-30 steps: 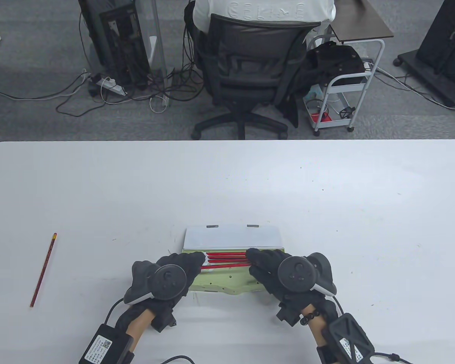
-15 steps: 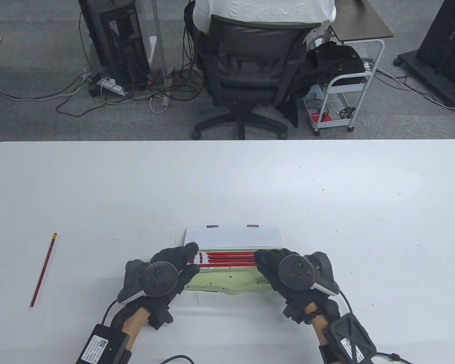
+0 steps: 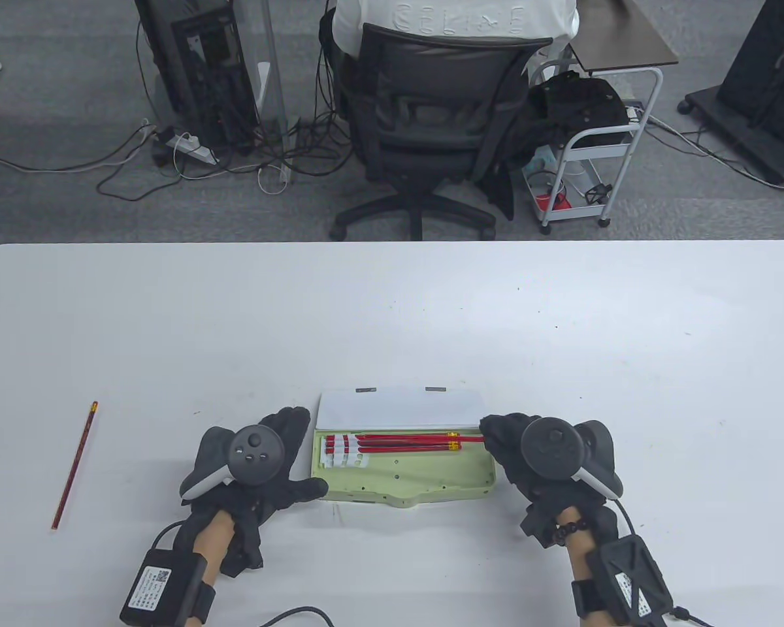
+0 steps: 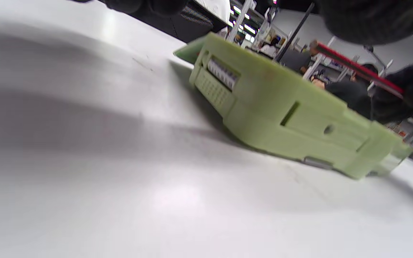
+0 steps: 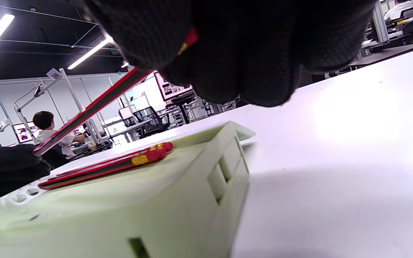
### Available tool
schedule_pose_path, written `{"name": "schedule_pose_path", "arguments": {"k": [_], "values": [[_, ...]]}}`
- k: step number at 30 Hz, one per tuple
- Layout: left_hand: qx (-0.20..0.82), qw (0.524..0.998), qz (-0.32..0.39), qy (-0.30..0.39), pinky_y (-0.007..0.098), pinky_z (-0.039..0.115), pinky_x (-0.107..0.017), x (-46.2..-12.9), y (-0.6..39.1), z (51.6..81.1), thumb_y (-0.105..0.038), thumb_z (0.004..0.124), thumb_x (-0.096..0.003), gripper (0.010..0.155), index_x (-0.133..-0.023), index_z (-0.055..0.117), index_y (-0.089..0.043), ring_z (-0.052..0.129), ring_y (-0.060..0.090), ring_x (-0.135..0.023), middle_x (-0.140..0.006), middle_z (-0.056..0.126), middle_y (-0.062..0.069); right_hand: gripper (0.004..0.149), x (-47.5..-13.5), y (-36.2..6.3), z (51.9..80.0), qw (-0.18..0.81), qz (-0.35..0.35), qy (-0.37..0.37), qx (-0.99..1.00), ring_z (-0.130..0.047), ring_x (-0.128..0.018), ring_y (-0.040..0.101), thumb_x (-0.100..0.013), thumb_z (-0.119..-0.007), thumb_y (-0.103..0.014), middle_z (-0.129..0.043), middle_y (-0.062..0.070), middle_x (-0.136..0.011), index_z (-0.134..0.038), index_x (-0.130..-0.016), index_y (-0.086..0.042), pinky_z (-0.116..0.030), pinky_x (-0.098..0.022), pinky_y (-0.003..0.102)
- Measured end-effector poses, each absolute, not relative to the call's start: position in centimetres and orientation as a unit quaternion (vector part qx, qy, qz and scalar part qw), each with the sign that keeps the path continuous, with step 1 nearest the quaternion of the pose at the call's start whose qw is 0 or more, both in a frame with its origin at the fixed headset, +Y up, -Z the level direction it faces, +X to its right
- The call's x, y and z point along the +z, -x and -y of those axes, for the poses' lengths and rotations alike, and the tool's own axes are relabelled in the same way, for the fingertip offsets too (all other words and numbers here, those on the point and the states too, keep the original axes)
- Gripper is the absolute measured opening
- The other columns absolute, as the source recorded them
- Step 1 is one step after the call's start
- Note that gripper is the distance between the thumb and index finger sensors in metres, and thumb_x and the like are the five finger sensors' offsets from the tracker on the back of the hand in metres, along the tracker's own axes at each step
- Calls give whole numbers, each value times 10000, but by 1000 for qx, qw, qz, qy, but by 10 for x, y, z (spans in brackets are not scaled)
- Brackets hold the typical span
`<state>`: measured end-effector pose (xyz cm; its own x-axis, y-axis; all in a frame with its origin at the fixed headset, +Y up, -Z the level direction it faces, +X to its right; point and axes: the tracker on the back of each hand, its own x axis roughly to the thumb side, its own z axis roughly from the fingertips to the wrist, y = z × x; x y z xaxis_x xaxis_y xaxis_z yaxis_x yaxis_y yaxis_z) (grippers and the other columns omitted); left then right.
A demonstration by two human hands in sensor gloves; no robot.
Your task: Organize multifunction pencil case
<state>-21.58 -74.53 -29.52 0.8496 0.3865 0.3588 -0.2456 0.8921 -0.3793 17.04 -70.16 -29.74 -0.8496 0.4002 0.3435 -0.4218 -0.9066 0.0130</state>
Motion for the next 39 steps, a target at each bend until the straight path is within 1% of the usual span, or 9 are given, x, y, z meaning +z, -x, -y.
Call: {"name": "schedule_pose_path", "arguments": {"k": [7, 11, 19, 25, 28, 31, 38, 39], "values": [[144, 946, 224, 182, 748, 443, -723, -296, 207, 754, -667, 693, -389, 1080, -1154, 184, -100, 410, 582, -1109, -1240, 333, 270, 420, -300, -165, 708, 190, 5, -177, 966, -891, -752, 426, -505, -781, -298, -834, 173, -874, -822, -900, -160, -764, -607, 600], [144, 948, 223, 176, 743, 460, -721, -296, 206, 755, -646, 706, -406, 1058, -1154, 204, -91, 439, 574, -1106, -1237, 361, 264, 419, -298, -162, 710, 180, 4, -180, 967, -886, -755, 431, -504, -785, -299, -827, 176, -879, -825, -898, -165, -759, -609, 605], [146, 948, 220, 177, 741, 481, -716, -297, 206, 755, -644, 709, -408, 1052, -1152, 217, -87, 480, 568, -1101, -1234, 392, 258, 413, -297, -152, 709, 153, 15, -190, 970, -864, -757, 429, -499, -794, -306, -817, 170, -869, -836, -890, -178, -738, -619, 621], [140, 950, 220, 173, 740, 486, -715, -296, 205, 755, -641, 704, -413, 1046, -1153, 221, -82, 486, 569, -1099, -1232, 399, 264, 409, -294, -145, 711, 129, 16, -201, 971, -906, -699, 380, -487, -816, -308, -879, 115, -784, -860, -868, -167, -766, -602, 607], [141, 949, 220, 174, 742, 486, -715, -296, 205, 755, -642, 705, -412, 1046, -1153, 223, -84, 486, 567, -1100, -1233, 398, 262, 412, -293, -140, 710, 114, 26, -211, 971, -914, -701, 376, -479, -830, -300, -895, 104, -777, -864, -864, -156, -772, -602, 602], [144, 948, 221, 176, 742, 484, -716, -297, 205, 756, -644, 704, -412, 1046, -1153, 220, -87, 485, 567, -1101, -1234, 397, 258, 411, -291, -133, 710, 74, 39, -226, 971, -924, -710, 370, -468, -860, -270, -918, 91, -779, -865, -863, -153, -780, -603, 589], [144, 949, 220, 177, 741, 487, -715, -297, 205, 755, -642, 703, -414, 1043, -1153, 219, -88, 489, 568, -1099, -1233, 398, 260, 407, -287, -122, 709, 23, 57, -244, 968, -939, -719, 353, -442, -900, -283, -951, 60, -754, -890, -829, -158, -791, -603, 574], [142, 949, 220, 176, 741, 487, -715, -297, 205, 755, -644, 700, -415, 1043, -1153, 215, -89, 490, 567, -1100, -1234, 399, 259, 408, -286, -119, 711, 19, 50, -248, 967, -939, -720, 354, -441, -902, -284, -956, 59, -750, -891, -828, -157, -790, -602, 577]]}}
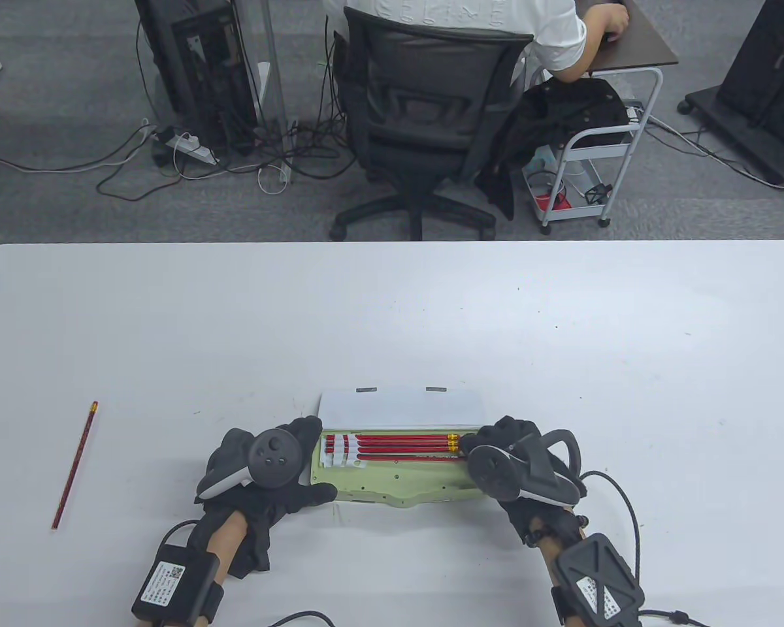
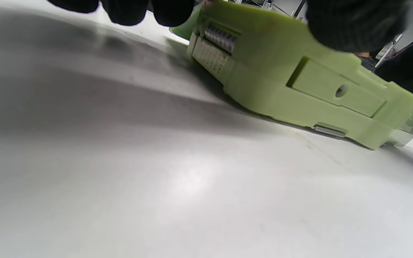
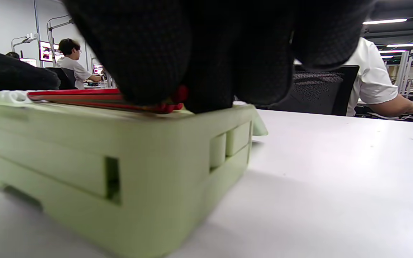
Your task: Organize multifunction pencil case
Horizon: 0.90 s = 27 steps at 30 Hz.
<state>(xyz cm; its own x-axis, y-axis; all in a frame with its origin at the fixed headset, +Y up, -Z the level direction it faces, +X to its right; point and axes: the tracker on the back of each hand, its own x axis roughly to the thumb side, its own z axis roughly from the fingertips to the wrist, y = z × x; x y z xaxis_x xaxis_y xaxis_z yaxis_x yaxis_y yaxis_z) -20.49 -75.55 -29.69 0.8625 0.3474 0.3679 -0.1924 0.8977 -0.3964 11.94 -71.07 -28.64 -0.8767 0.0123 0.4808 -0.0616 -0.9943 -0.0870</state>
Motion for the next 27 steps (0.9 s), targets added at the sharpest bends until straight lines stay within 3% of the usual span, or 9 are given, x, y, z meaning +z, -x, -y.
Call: {"name": "schedule_pose_path", "arguments": {"k": [9, 17, 22, 27], "values": [[146, 948, 220, 175, 745, 495, -712, -297, 205, 756, -643, 703, -415, 1040, -1153, 223, -90, 499, 563, -1100, -1233, 408, 256, 427, -289, -123, 710, 36, 37, -250, 967, -926, -747, 364, -455, -885, -317, -944, 64, -779, -878, -850, -155, -780, -614, 582], [139, 950, 220, 174, 744, 498, -711, -297, 204, 756, -642, 699, -419, 1038, -1153, 223, -83, 504, 563, -1099, -1231, 410, 260, 489, -291, -152, 704, 137, 62, -170, 974, -896, -785, 434, -514, -761, -360, -889, 139, -860, -806, -929, -106, -766, -612, 602], [143, 949, 220, 174, 744, 502, -709, -297, 205, 756, -643, 701, -417, 1041, -1153, 222, -83, 510, 565, -1095, -1229, 415, 266, 537, -297, -155, 718, 134, 4, -131, 982, -791, -868, 524, -540, -711, -348, -770, 237, -970, -724, -997, -68, -694, -640, 662], [137, 950, 220, 173, 742, 504, -710, -296, 204, 756, -643, 696, -420, 1040, -1152, 222, -77, 511, 563, -1096, -1228, 417, 266, 594, -297, -148, 725, 100, -18, -124, 987, -699, -910, 575, -541, -729, -343, -659, 295, -1028, -631, -1047, -49, -646, -657, 685]]}}
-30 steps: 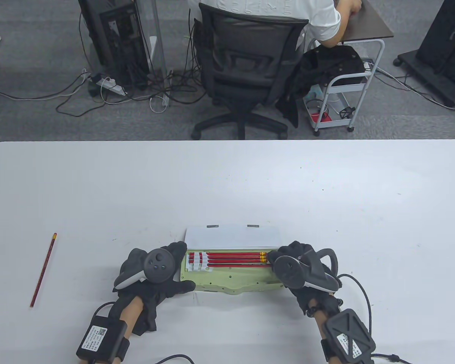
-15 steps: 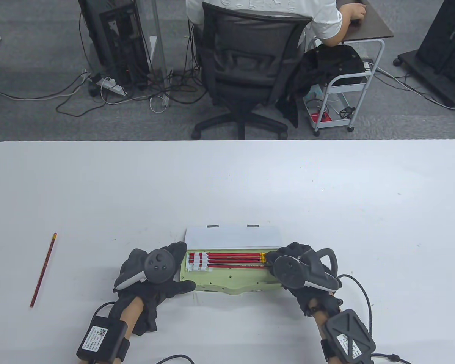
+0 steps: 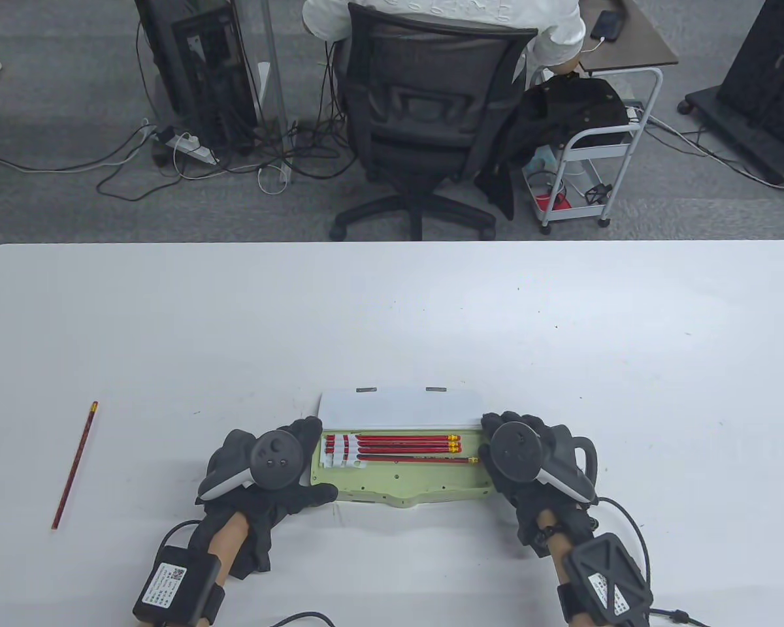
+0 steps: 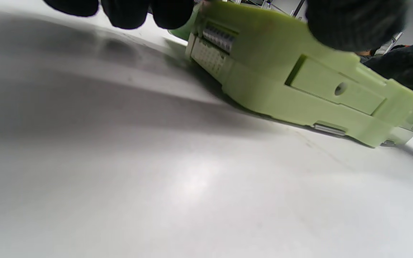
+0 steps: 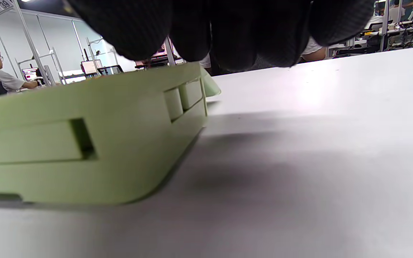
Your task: Organize multifunction pencil case
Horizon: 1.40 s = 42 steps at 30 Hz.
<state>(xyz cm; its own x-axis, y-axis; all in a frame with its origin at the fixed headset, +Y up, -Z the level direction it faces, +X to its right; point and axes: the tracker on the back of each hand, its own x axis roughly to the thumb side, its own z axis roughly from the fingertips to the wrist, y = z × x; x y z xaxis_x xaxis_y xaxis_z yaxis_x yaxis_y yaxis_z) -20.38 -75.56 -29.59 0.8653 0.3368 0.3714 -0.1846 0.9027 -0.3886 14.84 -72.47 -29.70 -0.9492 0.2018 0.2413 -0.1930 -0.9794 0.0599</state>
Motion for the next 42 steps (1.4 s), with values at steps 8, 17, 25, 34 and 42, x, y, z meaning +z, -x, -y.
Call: {"name": "schedule_pose_path", "arguments": {"k": [8, 17, 25, 34, 42], "values": [[139, 949, 221, 174, 742, 505, -710, -296, 204, 756, -644, 698, -420, 1041, -1152, 221, -79, 515, 562, -1096, -1228, 416, 265, 652, -298, -141, 728, 66, -10, -125, 990, -652, -925, 596, -535, -741, -352, -588, 327, -1054, -575, -1074, -24, -619, -664, 697], [135, 950, 222, 174, 743, 507, -709, -295, 202, 756, -643, 697, -421, 1044, -1151, 215, -74, 517, 560, -1097, -1227, 414, 268, 700, -296, -129, 730, 56, 6, -133, 990, -637, -927, 604, -534, -724, -395, -568, 335, -1058, -539, -1085, -5, -610, -664, 702], [131, 950, 222, 175, 744, 505, -710, -296, 202, 756, -646, 695, -420, 1045, -1151, 213, -75, 513, 559, -1098, -1229, 407, 267, 700, -295, -122, 732, 47, 10, -139, 989, -640, -927, 601, -536, -703, -405, -570, 334, -1057, -535, -1086, -5, -610, -663, 702], [128, 951, 218, 178, 746, 498, -710, -295, 202, 756, -652, 688, -421, 1046, -1153, 199, -87, 493, 576, -1094, -1227, 376, 291, 738, -298, -142, 722, 119, -3, -140, 983, -577, -960, 619, -535, -703, -417, -504, 341, -1084, -490, -1099, 10, -561, -670, 728], [128, 951, 216, 179, 745, 496, -710, -294, 202, 756, -653, 685, -421, 1044, -1154, 194, -95, 489, 581, -1092, -1225, 368, 298, 883, -301, -161, 722, 179, -39, -156, 971, -409, -984, 674, -506, -680, -510, -365, 373, -1113, -388, -1122, 51, -472, -651, 791]]}}
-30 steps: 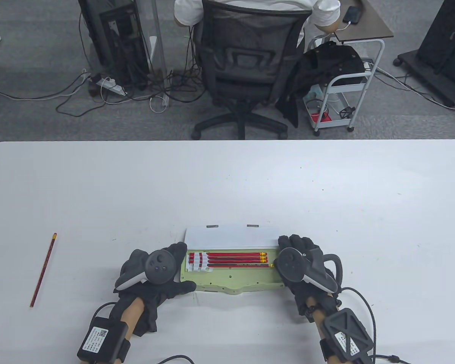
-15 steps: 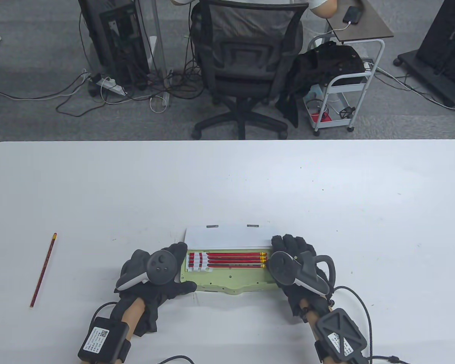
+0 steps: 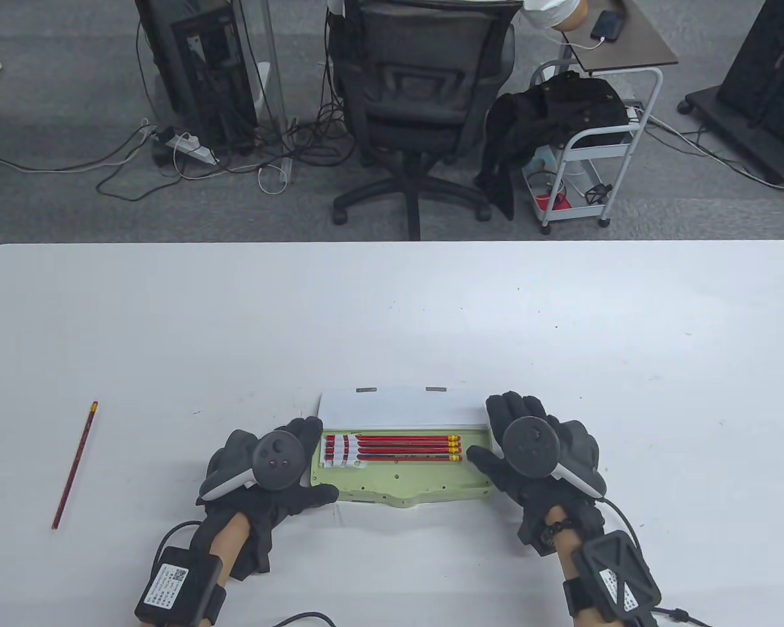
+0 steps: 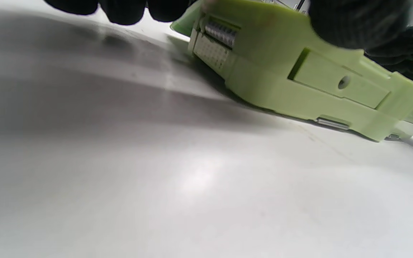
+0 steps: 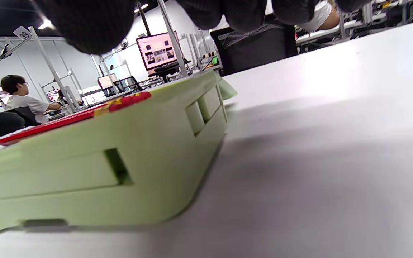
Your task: Organize multifunction pencil case
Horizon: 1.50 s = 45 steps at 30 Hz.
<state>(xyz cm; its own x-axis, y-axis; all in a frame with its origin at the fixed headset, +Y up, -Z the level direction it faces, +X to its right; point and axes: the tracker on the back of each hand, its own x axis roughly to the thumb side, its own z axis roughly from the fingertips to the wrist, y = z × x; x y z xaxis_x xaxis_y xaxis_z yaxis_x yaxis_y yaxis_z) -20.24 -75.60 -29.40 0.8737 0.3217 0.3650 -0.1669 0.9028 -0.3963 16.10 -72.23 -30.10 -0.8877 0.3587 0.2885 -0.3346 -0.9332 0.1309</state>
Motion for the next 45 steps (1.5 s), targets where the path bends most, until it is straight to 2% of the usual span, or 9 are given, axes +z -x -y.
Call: {"name": "schedule_pose_path", "arguments": {"k": [6, 11, 13, 18, 24, 31, 36, 41, 45], "values": [[128, 951, 216, 180, 746, 495, -709, -294, 203, 756, -652, 686, -421, 1047, -1154, 191, -93, 484, 584, -1091, -1224, 365, 305, 1011, -302, -159, 731, 179, -155, -181, 955, -220, -971, 708, -480, -640, -575, -172, 397, -1112, -224, -1133, 75, -331, -650, 814], [131, 950, 216, 182, 747, 492, -710, -294, 204, 756, -655, 686, -420, 1046, -1154, 189, -100, 479, 588, -1091, -1224, 354, 308, 1078, -304, -147, 741, 137, -220, -199, 945, -198, -970, 708, -459, -663, -582, -115, 403, -1098, -125, -1111, 87, -311, -653, 812], [131, 950, 216, 182, 748, 490, -710, -294, 204, 756, -656, 685, -419, 1048, -1155, 187, -100, 476, 591, -1090, -1224, 351, 310, 1089, -304, -145, 743, 119, -227, -194, 947, -204, -972, 704, -463, -663, -582, -113, 400, -1095, -78, -1095, 83, -317, -656, 808], [131, 950, 218, 183, 749, 474, -714, -293, 204, 754, -651, 680, -422, 1060, -1148, 149, -91, 447, 600, -1090, -1222, 319, 317, 1080, -303, -144, 743, 127, -219, -193, 948, -239, -977, 700, -469, -678, -571, -143, 405, -1095, -91, -1093, 88, -340, -661, 800], [154, 960, 182, 145, 751, 450, -710, -298, 217, 741, -624, 697, -438, 1048, -1147, 170, -60, 407, 630, -1075, -1213, 301, 333, 1079, -303, -145, 742, 131, -217, -193, 948, -248, -978, 697, -470, -688, -569, -149, 404, -1097, -100, -1095, 86, -344, -663, 799], [100, 993, 14, 60, 709, 565, -701, -308, 265, 708, -503, 755, -490, 888, -1140, 353, -52, 604, 558, -1036, -1174, 517, 284, 1078, -304, -145, 743, 129, -215, -195, 948, -255, -975, 702, -470, -687, -571, -165, 406, -1096, -104, -1096, 84, -348, -662, 797], [93, 981, -166, 33, 655, 677, -669, -313, 356, 681, -383, 796, -517, 682, -1089, 538, -116, 797, 450, -945, -1080, 727, 193, 1076, -304, -143, 742, 125, -216, -197, 948, -256, -974, 703, -471, -690, -569, -164, 411, -1096, -111, -1097, 88, -348, -662, 798], [63, 946, -311, 65, 634, 728, -634, -299, 424, 690, -336, 811, -525, 559, -1030, 659, -153, 883, 409, -873, -1003, 836, 154, 1075, -304, -143, 742, 125, -216, -197, 948, -256, -973, 705, -470, -692, -567, -170, 412, -1095, -113, -1097, 87, -346, -663, 797], [18, 927, -357, 112, 634, 729, -634, -288, 447, 710, -345, 815, -524, 554, -1026, 674, -158, 881, 408, -876, -1007, 834, 153, 1076, -305, -142, 742, 122, -216, -198, 948, -256, -974, 704, -469, -692, -567, -165, 413, -1096, -114, -1098, 87, -346, -663, 798]]}}
